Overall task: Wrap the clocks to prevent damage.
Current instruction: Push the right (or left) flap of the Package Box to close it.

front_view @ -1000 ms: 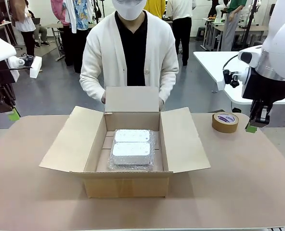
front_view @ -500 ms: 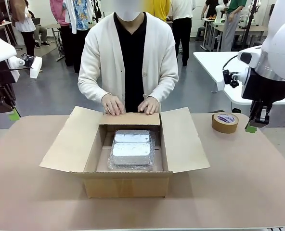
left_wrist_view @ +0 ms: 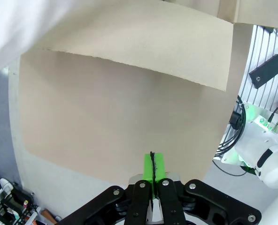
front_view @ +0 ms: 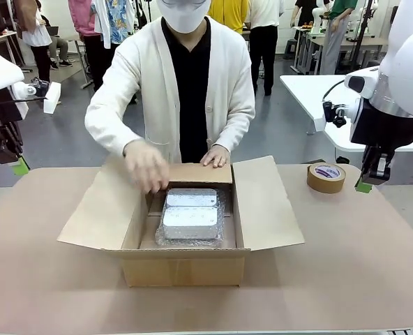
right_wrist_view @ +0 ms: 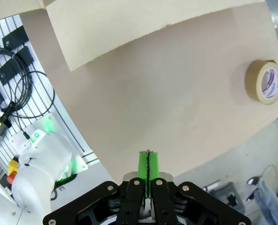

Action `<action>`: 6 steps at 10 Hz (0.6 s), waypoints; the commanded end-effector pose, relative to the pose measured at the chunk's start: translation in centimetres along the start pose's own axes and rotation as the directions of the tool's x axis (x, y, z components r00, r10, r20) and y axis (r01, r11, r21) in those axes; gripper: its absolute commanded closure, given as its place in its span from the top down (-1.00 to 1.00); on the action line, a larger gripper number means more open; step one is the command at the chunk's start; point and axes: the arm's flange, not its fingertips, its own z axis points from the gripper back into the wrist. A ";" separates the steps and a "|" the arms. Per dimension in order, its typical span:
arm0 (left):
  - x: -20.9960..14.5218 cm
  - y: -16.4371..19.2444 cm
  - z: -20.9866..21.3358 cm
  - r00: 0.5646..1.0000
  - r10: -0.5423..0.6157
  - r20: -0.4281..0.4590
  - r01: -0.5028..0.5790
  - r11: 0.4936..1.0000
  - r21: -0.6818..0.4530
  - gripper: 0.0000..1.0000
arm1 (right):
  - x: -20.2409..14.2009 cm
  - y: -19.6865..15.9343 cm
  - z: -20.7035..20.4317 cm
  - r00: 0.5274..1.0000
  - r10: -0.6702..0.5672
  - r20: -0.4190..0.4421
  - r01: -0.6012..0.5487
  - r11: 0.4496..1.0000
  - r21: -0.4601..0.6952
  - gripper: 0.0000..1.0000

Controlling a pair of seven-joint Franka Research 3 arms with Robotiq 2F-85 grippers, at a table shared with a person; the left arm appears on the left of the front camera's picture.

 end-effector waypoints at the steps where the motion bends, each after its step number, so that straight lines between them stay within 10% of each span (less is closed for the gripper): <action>1: 0.0 -0.1 0.1 1.000 0.020 0.011 -0.020 1.000 -0.002 -0.99 | 0.1 0.0 -0.1 1.000 -0.006 -0.009 0.006 1.000 -0.010 -0.98; 6: 0.0 -0.1 0.1 1.000 0.020 0.011 -0.020 1.000 -0.002 -0.99 | 0.1 0.0 -0.1 1.000 -0.006 -0.009 0.006 1.000 -0.010 -0.98</action>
